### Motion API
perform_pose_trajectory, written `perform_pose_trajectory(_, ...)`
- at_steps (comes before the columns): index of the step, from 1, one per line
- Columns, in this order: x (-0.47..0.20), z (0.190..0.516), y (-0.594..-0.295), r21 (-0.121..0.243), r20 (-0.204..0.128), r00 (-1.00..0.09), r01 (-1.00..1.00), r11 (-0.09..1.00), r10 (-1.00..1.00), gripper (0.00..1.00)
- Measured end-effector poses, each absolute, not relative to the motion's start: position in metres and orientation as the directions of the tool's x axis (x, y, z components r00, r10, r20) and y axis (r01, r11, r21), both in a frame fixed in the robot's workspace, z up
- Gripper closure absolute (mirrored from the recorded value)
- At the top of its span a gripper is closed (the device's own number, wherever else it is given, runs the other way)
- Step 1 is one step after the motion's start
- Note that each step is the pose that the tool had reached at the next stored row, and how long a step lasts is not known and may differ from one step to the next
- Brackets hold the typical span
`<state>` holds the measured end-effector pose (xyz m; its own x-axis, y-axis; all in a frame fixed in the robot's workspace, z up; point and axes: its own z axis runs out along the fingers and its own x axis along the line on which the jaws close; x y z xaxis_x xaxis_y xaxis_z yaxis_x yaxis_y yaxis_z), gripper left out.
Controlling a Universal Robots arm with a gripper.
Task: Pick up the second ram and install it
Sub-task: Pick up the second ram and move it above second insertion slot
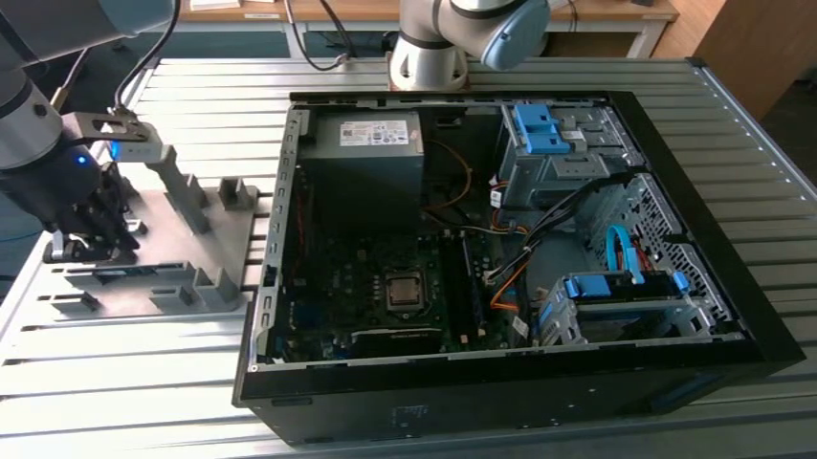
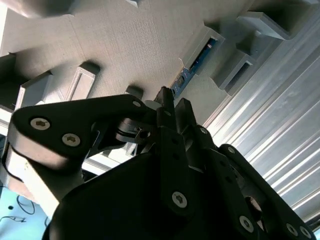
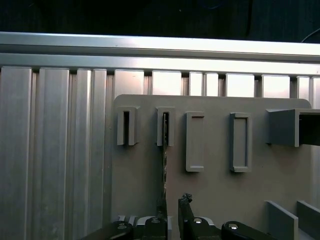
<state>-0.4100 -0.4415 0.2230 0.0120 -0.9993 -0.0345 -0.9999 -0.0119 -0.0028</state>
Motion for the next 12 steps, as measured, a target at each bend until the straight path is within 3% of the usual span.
perform_pose_trajectory(2, -0.4100, 0.2230, -0.4415, -0.003, -0.035, 0.012, -1.000, -0.012, -0.999, 0.75)
perform_pose_trajectory(4, -0.4100, 0.2230, -0.4415, -0.003, -0.035, 0.011, -1.000, -0.011, -0.999, 0.63)
perform_pose_trajectory(12, -0.4108, 0.2220, -0.4418, -0.001, -0.017, 0.031, -1.000, -0.031, -0.999, 0.63)
